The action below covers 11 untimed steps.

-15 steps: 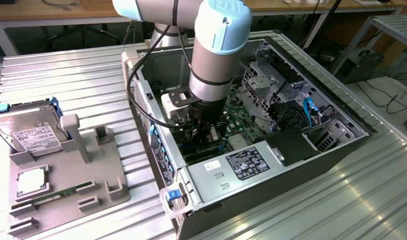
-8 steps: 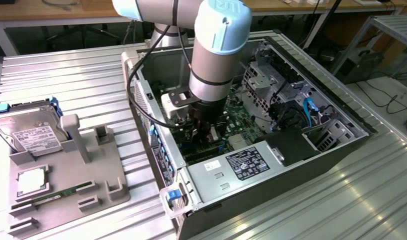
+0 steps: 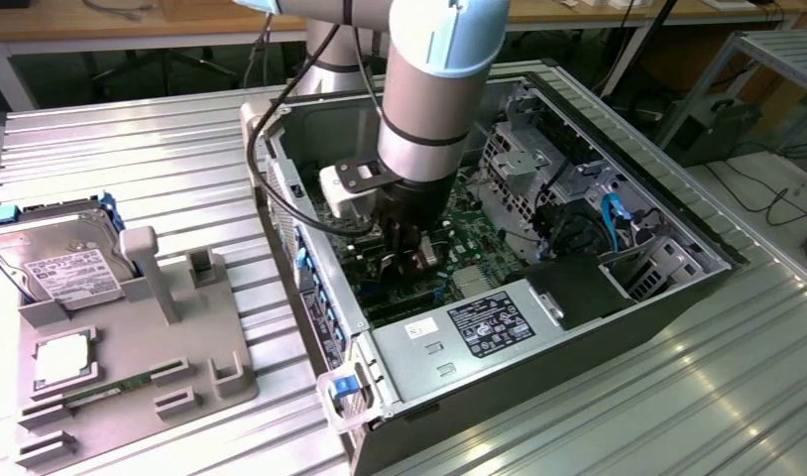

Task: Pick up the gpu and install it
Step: 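Insert the gpu into the slot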

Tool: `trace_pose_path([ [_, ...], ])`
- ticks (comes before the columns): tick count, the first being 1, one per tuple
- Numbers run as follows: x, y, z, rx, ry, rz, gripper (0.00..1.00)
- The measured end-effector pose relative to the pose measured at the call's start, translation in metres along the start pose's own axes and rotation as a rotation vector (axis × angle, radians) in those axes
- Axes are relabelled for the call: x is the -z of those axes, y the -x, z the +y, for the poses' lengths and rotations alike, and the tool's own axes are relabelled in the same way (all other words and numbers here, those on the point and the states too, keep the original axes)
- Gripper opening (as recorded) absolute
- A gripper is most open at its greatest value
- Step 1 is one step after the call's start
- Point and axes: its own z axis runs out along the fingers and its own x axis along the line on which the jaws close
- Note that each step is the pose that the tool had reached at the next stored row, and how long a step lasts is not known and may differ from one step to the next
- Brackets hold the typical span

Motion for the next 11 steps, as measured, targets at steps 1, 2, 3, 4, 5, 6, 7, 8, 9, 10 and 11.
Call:
trace_pose_path([
  [1, 0.0043, 0.0, -0.0002, 0.0, -0.0007, 0.0, 0.36],
  [2, 0.0098, 0.0, -0.0005, 0.0, -0.0017, 0.0, 0.36],
  [3, 0.016, 0.001, -0.0007, 0.0, -0.0026, 0.0002, 0.36],
  [4, 0.0207, 0.001, -0.0009, 0.0, -0.0034, 0.0, 0.36],
  [5, 0.0257, 0.001, -0.0011, 0.0, -0.0045, 0.0001, 0.36],
  [6, 0.0302, 0.001, -0.0012, 0.0, -0.0056, 0.0, 0.36],
  [7, 0.0366, 0.001, -0.0014, 0.0, -0.0073, 0.0001, 0.36],
  [8, 0.0405, 0.002, -0.0014, 0.0, -0.0102, 0.0, 0.36],
  [9, 0.042, 0.002, -0.0006, 0.001, -0.016, 0.0003, 0.36],
  [10, 0.0419, 0.002, -0.0005, 0.001, -0.0175, 0.0, 0.36],
  [11, 0.0419, 0.002, -0.0005, 0.001, -0.0175, 0.0, 0.34],
])
